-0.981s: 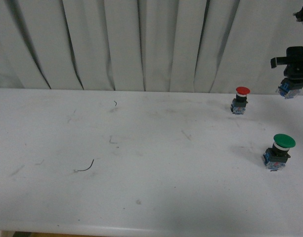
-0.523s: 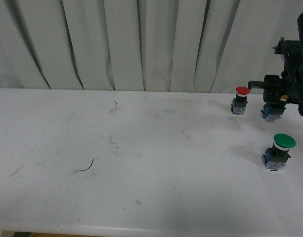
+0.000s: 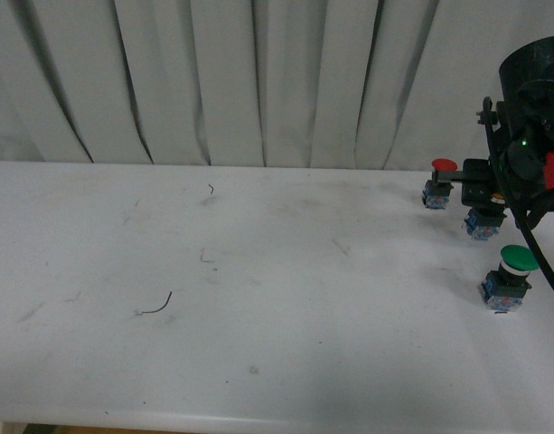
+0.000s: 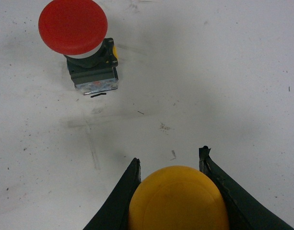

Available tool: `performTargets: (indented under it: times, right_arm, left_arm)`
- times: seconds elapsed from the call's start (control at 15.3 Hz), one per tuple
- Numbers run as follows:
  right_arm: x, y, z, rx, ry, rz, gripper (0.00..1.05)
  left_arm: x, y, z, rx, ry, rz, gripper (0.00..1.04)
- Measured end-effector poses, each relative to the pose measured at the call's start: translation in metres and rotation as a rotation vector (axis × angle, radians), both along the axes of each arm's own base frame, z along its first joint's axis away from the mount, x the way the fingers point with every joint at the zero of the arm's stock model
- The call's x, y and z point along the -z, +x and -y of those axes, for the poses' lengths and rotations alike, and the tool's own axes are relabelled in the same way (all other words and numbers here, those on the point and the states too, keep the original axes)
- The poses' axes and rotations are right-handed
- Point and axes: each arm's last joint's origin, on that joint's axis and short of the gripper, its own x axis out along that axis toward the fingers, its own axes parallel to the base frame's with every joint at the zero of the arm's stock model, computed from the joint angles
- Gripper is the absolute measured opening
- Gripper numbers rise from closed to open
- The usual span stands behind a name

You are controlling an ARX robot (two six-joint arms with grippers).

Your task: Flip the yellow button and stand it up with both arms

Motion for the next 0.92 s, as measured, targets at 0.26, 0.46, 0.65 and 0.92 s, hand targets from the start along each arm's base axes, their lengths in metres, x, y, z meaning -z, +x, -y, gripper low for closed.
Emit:
performTargets:
  times: [0.26, 0.46, 0.65, 0.92]
  right_arm:
    - [0.0, 0.004, -0.011, 0.003, -0.02, -0.009, 0.34]
    - [0.01, 0.005, -0.015, 0.013, -0.045, -0.028, 0.34]
    - [0.021, 0.006, -0.014, 0.024, -0.06, -0.039, 0.34]
    - [0.02, 0.006, -0.018, 0.018, -0.069, -0.036, 0.34]
  left_arm:
    - [0.0, 0.0, 0.0, 0.0, 0.0, 0.0, 0.98]
    - [0.0, 0.0, 0.0, 0.0, 0.0, 0.0, 0.98]
    - [0.0, 0.0, 0.0, 0.0, 0.0, 0.0, 0.98]
    - [0.0, 0.0, 0.0, 0.0, 0.0, 0.0, 0.98]
